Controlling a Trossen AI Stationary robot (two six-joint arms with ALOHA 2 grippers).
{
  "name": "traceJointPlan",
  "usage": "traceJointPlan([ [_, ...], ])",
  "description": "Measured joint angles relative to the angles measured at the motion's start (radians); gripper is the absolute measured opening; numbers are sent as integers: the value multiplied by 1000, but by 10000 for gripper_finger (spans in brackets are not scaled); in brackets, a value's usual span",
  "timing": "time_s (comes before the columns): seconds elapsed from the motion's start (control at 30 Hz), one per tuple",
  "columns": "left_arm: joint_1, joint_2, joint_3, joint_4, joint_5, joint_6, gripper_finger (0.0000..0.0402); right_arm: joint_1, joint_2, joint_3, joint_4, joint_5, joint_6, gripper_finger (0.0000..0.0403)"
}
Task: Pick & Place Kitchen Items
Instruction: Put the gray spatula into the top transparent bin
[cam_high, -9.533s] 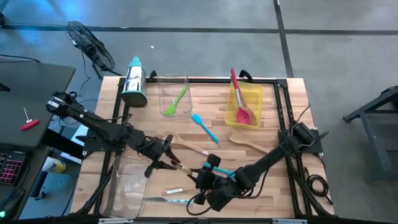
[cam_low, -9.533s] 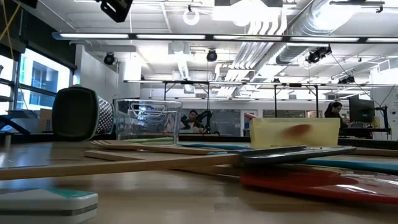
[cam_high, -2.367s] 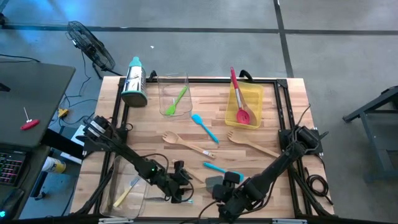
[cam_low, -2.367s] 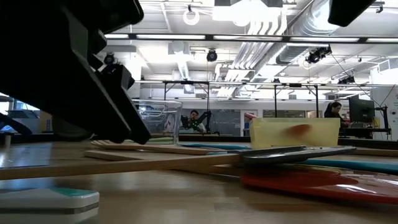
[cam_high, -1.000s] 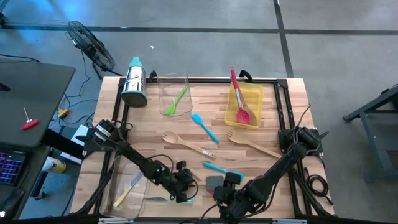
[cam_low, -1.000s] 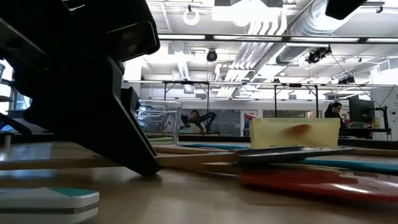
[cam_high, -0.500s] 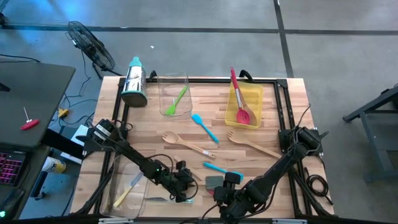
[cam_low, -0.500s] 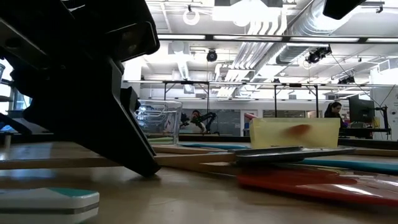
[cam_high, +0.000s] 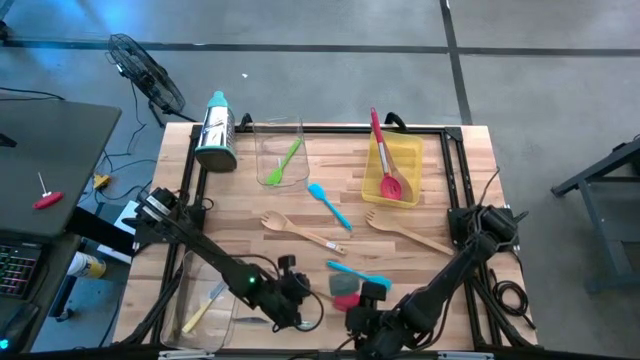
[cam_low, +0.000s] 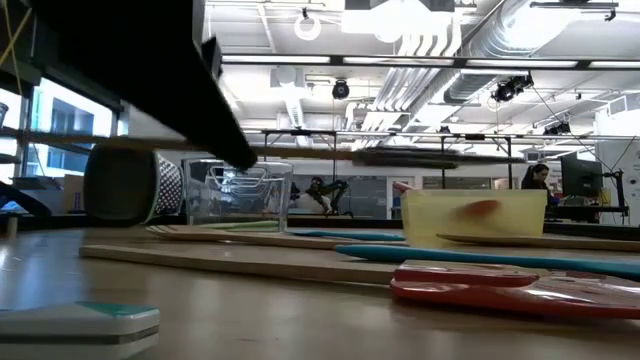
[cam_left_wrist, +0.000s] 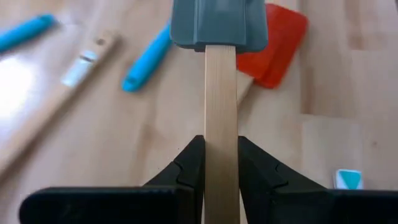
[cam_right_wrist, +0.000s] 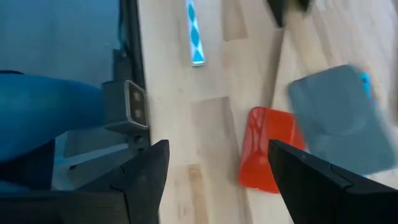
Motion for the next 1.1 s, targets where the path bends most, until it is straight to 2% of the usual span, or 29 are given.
traceJointPlan([
  [0.2, 0, -1, 168, -329, -78, -14, 60, 32, 0, 0, 69, 64, -39, 265],
  [0.43, 0, -2, 388, -810, -188, -88, 60, 71, 0, 0, 201, 112, -148, 265],
  [0.67, 20, -2, 548, -1249, -290, -205, 60, 98, 0, 0, 270, 185, -117, 265],
  [0.93, 145, -74, 547, -1239, -296, -14, 60, 128, 2, -3, 292, 287, 30, 265],
  [1.1, 284, -136, 536, -1242, -328, 65, 60, 144, 23, -3, 341, 334, 113, 265],
])
